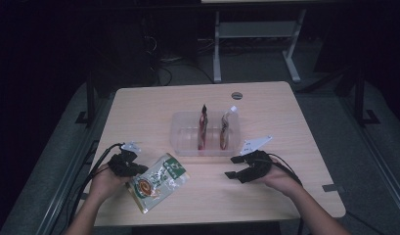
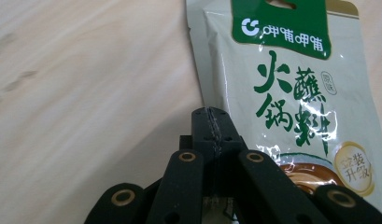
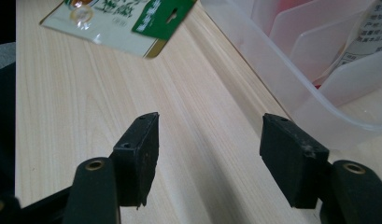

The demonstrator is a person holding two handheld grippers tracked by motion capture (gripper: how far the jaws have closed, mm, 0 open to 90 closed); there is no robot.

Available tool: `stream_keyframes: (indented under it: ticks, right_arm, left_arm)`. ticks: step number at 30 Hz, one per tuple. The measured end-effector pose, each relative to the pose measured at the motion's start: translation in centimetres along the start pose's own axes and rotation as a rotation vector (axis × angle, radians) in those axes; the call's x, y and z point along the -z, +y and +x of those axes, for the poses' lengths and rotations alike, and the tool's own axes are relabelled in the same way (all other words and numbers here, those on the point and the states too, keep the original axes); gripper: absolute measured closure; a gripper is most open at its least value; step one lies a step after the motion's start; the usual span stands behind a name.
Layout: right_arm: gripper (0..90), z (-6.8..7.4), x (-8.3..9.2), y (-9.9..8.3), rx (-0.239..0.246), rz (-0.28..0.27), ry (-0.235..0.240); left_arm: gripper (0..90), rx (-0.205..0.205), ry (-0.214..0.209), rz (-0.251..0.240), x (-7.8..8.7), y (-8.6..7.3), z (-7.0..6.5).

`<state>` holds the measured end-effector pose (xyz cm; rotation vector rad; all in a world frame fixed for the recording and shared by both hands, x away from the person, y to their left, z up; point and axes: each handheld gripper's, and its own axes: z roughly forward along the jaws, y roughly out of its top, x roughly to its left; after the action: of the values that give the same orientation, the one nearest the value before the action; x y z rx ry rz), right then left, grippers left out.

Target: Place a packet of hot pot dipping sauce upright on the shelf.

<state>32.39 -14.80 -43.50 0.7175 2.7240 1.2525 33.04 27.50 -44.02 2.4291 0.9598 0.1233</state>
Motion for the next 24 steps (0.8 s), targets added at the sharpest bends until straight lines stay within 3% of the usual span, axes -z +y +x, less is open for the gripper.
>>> stream_keyframes:
  ticks: [5,9,15,20,24]
  right_arm:
    - [37.2,0.0,0.0,0.1,0.004,-0.004,0.000]
    - [37.2,0.0,0.0,0.2,0.009,-0.006,0.003]
    - [37.2,0.0,0.0,0.1,0.006,-0.007,0.005]
    - [37.4,-0.1,0.1,0.1,0.004,-0.006,0.004]
    - [37.3,0.0,0.0,0.1,0.008,-0.003,0.003]
  left_arm:
    - [89.8,-0.027,-0.027,-0.016,-0.6,0.6,-2.7]
    - [89.7,-0.050,-0.035,-0.025,-1.2,1.5,-3.8]
    - [88.1,-0.050,-0.041,-0.084,0.7,0.9,-3.5]
    - [71.1,-0.018,-0.080,-0.122,1.7,-0.7,-3.8]
    - [49.0,-0.043,-0.081,-0.108,1.7,-1.4,-4.6]
